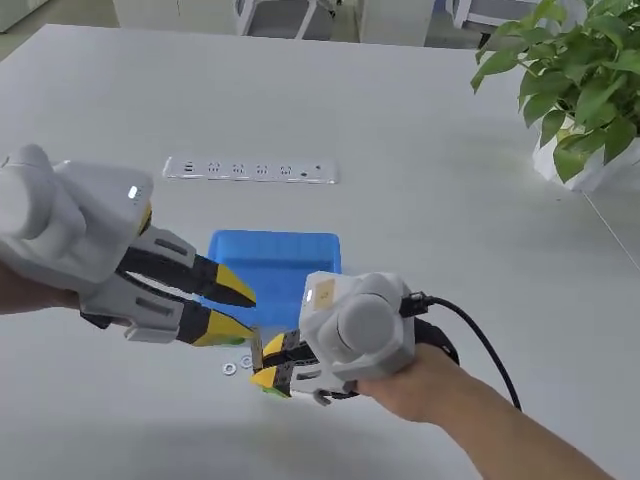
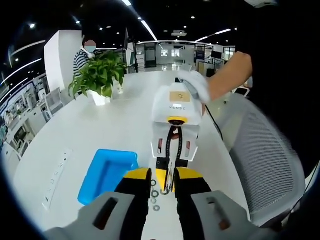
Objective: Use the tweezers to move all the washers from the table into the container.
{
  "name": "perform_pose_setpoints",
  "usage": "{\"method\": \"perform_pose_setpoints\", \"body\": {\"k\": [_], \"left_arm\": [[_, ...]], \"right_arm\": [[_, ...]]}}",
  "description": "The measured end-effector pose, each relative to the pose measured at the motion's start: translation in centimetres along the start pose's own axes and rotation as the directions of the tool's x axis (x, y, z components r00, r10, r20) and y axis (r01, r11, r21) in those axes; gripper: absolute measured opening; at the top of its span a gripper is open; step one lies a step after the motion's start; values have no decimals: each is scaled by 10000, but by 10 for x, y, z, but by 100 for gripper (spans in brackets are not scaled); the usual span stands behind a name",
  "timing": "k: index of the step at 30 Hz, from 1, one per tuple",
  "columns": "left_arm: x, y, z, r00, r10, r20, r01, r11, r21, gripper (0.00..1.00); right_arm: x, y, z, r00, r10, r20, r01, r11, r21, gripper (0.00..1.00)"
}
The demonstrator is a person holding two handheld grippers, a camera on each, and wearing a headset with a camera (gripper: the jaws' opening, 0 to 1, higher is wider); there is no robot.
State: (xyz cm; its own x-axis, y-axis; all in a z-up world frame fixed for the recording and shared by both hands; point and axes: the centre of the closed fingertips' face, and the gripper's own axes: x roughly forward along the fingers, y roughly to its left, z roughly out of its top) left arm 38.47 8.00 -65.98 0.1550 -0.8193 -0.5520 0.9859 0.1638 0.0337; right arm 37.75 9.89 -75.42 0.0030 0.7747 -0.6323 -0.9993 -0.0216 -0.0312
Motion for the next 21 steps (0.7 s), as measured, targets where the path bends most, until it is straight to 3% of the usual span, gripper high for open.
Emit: {"method": "perform_pose_setpoints", "body": {"k": [7,11,18,21], "left_arm": [[-16,2,-5,9989,464,-5,-464,9980,-426,29],[-23,2,-6,9973,715,185,-700,9949,-728,32],[-32,1,-8,9906,1281,485,-1212,9846,-1259,36],[-33,1,-11,9877,1487,481,-1413,9810,-1330,43]], "right_arm": [[-8,-4,11,10000,-47,44,48,9997,-251,8],[-14,-9,17,9999,-86,107,90,9993,-351,8],[-24,-23,26,9996,-194,182,203,9987,-475,8],[-28,-29,30,9994,-258,226,270,9983,-517,8]]}}
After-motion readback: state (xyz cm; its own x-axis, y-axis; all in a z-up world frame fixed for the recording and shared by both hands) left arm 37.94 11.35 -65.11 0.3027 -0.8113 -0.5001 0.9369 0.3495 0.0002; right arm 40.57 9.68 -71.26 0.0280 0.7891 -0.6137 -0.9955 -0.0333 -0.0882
